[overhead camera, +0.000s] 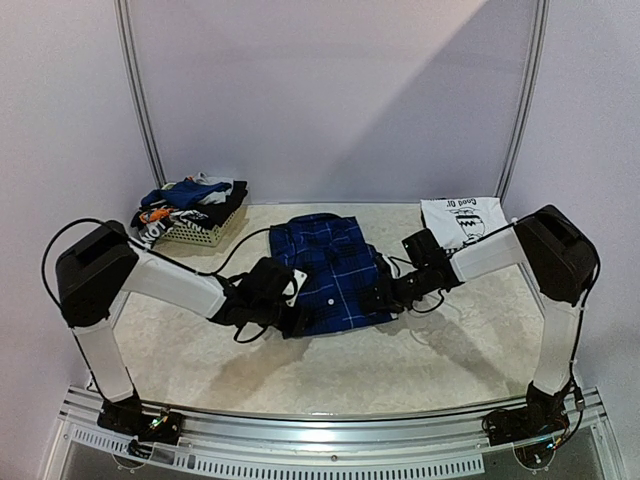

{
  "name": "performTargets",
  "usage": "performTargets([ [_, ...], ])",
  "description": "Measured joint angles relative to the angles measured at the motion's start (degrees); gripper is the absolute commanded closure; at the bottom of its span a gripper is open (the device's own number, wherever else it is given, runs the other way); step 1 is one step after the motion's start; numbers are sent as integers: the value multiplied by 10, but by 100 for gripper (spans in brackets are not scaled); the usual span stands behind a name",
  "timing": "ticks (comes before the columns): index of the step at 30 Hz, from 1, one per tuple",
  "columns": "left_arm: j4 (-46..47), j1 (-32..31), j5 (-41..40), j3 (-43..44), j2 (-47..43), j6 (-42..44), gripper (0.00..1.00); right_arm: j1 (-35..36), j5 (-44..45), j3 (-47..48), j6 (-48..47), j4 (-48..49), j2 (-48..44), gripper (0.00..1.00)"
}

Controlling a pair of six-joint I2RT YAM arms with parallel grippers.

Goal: Fold and stack the mixed laundry pile
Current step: Move the 2/3-rectangle-folded shirt to the center of the board, then smooth out the 2/3-rectangle-folded shirt at the center of the board.

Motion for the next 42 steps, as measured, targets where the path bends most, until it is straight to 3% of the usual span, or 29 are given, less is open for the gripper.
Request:
performTargets([
  [4,-55,-43,-3,-35,-64,-26,48,25,35,-55,11,-21,-59,61],
  [9,-124,-49,-30,-29,-123,-28,46,42,77,-65,14,-92,-111,56],
  [16,-155,-42,-71,43,-111,-7,50,42,101,27,-7,-154,-129,55],
  [31,-138,63,-65,120,26,57,54,-23,30,268,-51,-167,101,59],
  [42,-92,84,-54,120,72,67,54,-34,10,298,-60,-167,156,60],
])
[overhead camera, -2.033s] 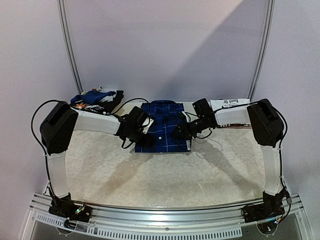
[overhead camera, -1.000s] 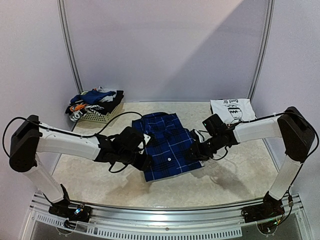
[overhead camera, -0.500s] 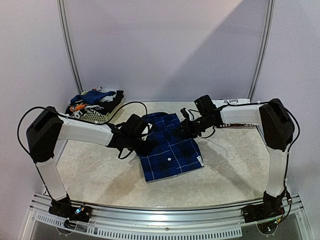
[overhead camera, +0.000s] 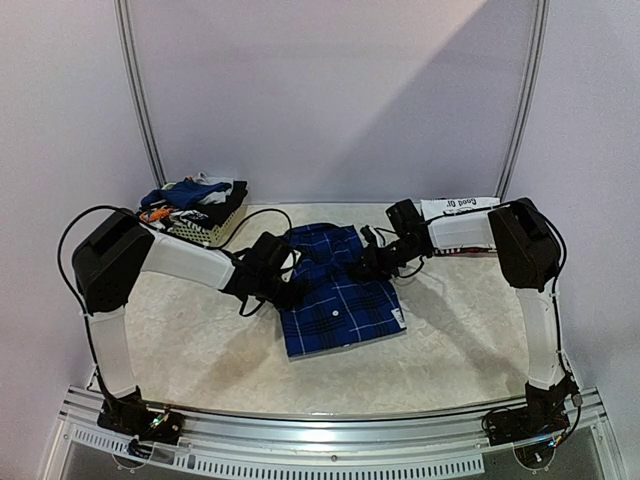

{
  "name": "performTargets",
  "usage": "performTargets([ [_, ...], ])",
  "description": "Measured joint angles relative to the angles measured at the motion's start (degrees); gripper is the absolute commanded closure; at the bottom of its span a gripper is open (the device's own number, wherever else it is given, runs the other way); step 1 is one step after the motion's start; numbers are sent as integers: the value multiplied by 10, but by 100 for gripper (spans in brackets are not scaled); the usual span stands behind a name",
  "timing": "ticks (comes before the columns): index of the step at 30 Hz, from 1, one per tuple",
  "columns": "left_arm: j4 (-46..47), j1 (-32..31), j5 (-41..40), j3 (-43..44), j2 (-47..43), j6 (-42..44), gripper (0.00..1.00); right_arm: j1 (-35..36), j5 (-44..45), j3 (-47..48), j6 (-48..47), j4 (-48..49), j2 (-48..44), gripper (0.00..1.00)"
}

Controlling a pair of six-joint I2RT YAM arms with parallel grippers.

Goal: Fold and stack the mixed laundry pile
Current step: Smooth out the 2/3-rectangle-folded shirt at the center of the board.

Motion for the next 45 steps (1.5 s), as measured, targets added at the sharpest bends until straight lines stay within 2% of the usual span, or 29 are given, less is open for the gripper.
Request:
performTargets([
  [7,-17,-2,-1,0,-13,2,48,3,6,7,-3,-16,-4,58],
  [13,-53,-12,-3,0,-66,7,43,15,12,7,-8,-40,-42,58],
  [23,-75,-49,-9,-22,-124,-9,57,54,-13,5,-7,-28,-94,59],
  [28,-76,-62,-6,-60,-124,-25,59,70,-45,8,-5,-25,-90,60],
  [45,-41,-79,-10,-106,-115,-59,62,72,-126,179,-10,-40,106,60],
])
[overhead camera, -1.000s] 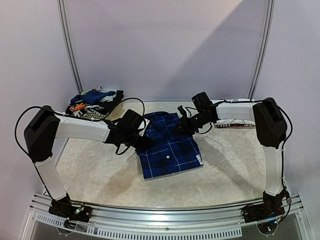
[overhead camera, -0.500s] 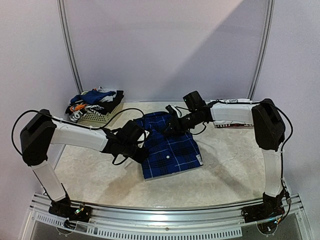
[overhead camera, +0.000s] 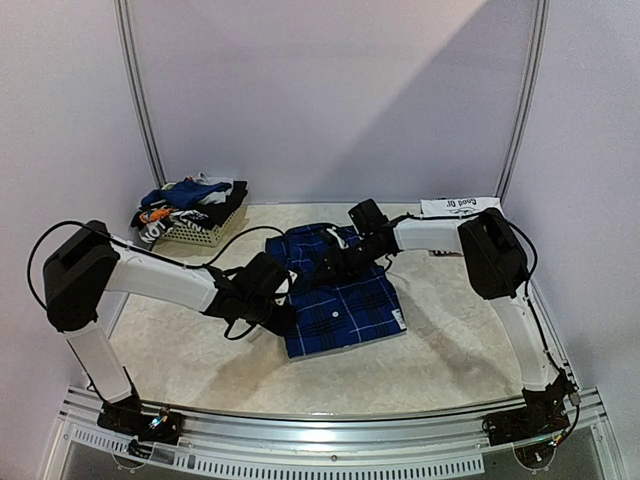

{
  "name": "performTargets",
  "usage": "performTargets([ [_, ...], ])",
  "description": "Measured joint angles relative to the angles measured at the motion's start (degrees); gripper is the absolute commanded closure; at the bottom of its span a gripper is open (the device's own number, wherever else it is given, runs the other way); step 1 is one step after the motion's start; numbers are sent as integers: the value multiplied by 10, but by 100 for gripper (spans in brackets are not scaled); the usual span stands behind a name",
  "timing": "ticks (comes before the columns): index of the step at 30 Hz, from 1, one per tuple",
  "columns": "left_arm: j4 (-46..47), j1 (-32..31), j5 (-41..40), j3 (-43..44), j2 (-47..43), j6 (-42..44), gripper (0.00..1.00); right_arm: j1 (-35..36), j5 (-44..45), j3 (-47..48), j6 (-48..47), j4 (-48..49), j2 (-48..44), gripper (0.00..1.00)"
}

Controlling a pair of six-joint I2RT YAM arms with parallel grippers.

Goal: Fold and stack the mixed laundry pile
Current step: Smooth out the 2/3-rectangle-folded shirt at the center of the board.

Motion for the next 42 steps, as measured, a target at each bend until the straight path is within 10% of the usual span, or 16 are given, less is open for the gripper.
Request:
performTargets([
  [23,-133,-76,-130,-9,-121,-43,53,-9,-3,33,1,-17,33,58],
  [42,-93,-110,-56,70,-21,-6,58,-52,79,-103,-4,-1,-151,57],
])
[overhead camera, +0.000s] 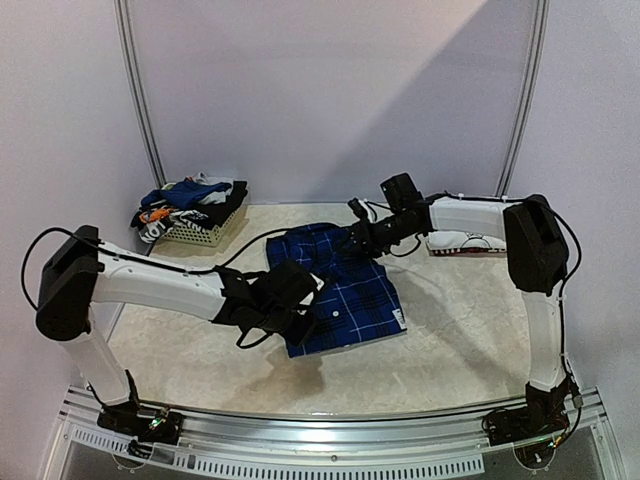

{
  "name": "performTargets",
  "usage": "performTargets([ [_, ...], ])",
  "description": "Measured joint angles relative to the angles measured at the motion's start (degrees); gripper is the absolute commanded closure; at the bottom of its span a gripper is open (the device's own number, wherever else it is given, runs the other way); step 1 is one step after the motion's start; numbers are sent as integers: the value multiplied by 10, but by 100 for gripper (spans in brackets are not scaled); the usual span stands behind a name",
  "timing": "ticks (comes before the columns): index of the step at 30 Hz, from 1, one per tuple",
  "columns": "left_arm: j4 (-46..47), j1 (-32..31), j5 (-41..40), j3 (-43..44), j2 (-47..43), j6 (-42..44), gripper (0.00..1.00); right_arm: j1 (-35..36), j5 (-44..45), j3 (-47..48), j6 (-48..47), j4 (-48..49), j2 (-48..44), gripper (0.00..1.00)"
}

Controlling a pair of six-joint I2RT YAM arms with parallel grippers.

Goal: Fold and stack the mixed laundry pile
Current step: Smooth out the 2/3-rectangle-folded shirt at the center of the board.

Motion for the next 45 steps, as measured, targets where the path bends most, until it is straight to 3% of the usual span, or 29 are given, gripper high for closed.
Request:
performTargets([
  [12,33,0,18,-35,36,-7,60,-37,76,-7,-12,-12,75,59],
  [19,61,0,18,-64,33,-14,60,-35,104,-50,-16,22,54,59],
  [26,52,0,3,-98,-5,-10,58,-30,152,-152,7,49,-17,59],
  [29,30,0,0,-101,-23,2,53,-26,168,-184,23,44,-43,58],
  [34,-13,-8,-15,-96,-65,30,23,-11,205,-190,32,16,-64,53],
  [36,-29,-21,-35,-84,-79,45,15,-8,221,-192,33,-1,-78,52],
  [40,-40,-67,-90,-40,-85,92,12,-5,252,-196,32,-30,-124,47],
  [45,-25,-115,-131,-16,-76,177,15,-4,280,-202,31,-42,-192,35],
])
